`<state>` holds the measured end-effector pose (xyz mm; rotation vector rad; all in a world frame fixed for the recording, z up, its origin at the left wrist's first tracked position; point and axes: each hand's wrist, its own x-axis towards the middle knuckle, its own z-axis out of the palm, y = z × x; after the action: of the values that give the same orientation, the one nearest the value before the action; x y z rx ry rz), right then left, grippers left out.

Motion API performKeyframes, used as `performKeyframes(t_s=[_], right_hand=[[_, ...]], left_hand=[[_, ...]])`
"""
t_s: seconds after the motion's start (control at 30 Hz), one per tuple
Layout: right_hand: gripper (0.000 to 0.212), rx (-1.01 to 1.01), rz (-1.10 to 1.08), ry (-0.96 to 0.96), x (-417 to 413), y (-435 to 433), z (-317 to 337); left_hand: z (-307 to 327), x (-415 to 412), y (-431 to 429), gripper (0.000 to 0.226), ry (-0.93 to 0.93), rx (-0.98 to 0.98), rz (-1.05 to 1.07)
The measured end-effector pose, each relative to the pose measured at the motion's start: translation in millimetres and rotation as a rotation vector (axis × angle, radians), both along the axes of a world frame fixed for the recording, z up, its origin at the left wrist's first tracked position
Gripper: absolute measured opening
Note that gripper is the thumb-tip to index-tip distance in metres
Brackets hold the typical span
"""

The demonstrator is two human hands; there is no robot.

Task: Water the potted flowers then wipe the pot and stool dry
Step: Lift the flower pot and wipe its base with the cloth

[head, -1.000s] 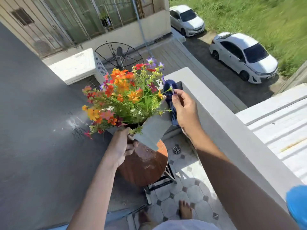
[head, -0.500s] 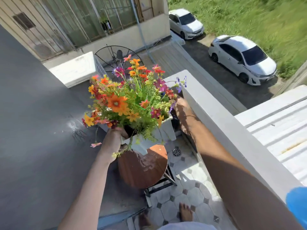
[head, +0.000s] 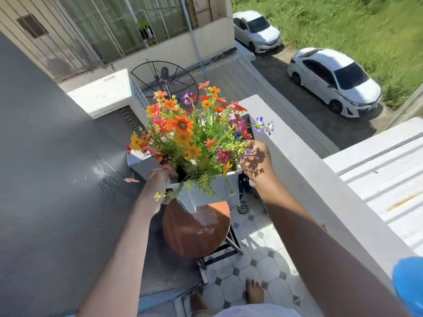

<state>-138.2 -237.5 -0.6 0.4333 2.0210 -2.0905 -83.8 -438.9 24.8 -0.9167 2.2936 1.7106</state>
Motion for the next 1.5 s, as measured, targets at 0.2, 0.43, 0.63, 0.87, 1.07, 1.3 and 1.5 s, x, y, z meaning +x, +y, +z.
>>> performKeyframes(t_s=[0.2, 0.43, 0.63, 0.87, 1.07, 1.3, 1.5], right_hand=[[0.026, -0.013, -0.192, -0.023, -7, -2, -15], [0.026, 0.254, -0.183, 0.197, -1, -18, -22], [0.005, 0.149, -0.131, 0.188, 14, -34, -10], [0.031, 0.081, -0.028, 0.22, 15, -37, -10], [0.035, -0.015, -0.072, 0.275, -31, -20, -9], [0.028, 0.269, -0.126, 0.404, -23, -32, -1], [0.021, 0.157, 0.105, 0.469, 32, -51, 8]], left_hand=[[-43, 17, 18, 0.037, 0.292, -0.09, 0.358], [-35, 23, 85, 0.033, 0.128, 0.008, 0.028], [-31, 18, 77, 0.037, 0.011, 0.068, 0.072], [-16, 14, 57, 0.027, -0.024, 0.236, 0.086], [-5, 23, 47, 0.034, 0.021, 0.31, 0.005], [-2, 23, 51, 0.035, 0.094, 0.387, 0.04], [-6, 10, 44, 0.034, 0.157, 0.501, 0.201]])
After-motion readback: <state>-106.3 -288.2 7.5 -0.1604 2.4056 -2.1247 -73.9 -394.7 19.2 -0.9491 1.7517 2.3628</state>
